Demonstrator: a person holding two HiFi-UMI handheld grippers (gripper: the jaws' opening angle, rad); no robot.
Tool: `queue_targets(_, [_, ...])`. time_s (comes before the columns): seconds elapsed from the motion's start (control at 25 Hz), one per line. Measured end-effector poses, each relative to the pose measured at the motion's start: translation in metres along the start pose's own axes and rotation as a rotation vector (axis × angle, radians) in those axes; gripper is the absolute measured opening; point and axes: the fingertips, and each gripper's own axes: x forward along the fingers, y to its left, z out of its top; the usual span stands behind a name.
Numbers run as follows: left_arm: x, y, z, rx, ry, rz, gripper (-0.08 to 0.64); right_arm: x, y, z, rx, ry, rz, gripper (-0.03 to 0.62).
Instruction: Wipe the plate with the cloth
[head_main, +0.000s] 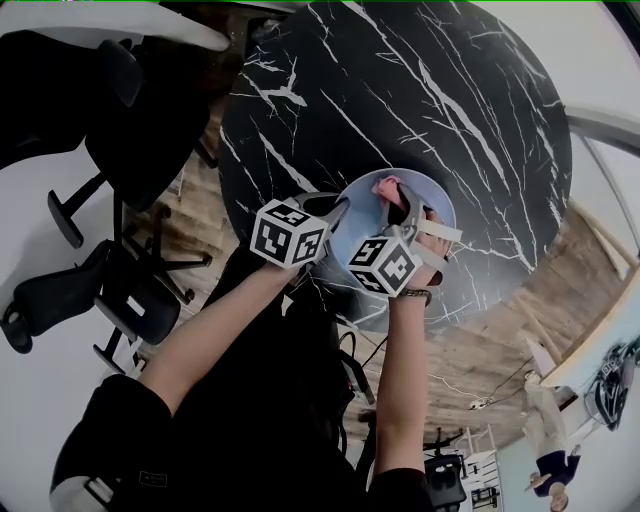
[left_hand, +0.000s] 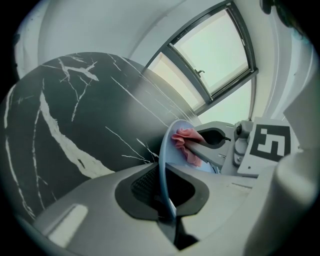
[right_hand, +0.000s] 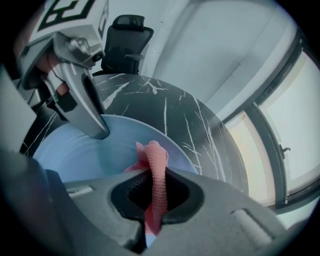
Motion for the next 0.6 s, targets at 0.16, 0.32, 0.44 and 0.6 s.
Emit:
queue_targets(0.16, [0.0,0.0,0.0,-0.008,-0.004,-0.002,0.018,-0.011,0.029,0.007,-0.061,-0.033,0.03,0.008])
queue_targets(0.32, [0.0,0.001,0.0,-0.012,-0.005,-0.002,0.018,-0.025,0.061,0.009,-0.112,-0.056,0.069,0.008])
queue_targets(0.44, [0.0,0.001,0.0,-0.013,-0.006,-0.001,0.018,-0.036,0.082,0.006,-0.143,-0.072,0.099,0.008])
queue_targets(0.6, [0.0,0.001,0.0,-0.012,-0.007,-0.001,0.018,-0.049,0.107,-0.004,-0.172,-0.074,0.158,0.008])
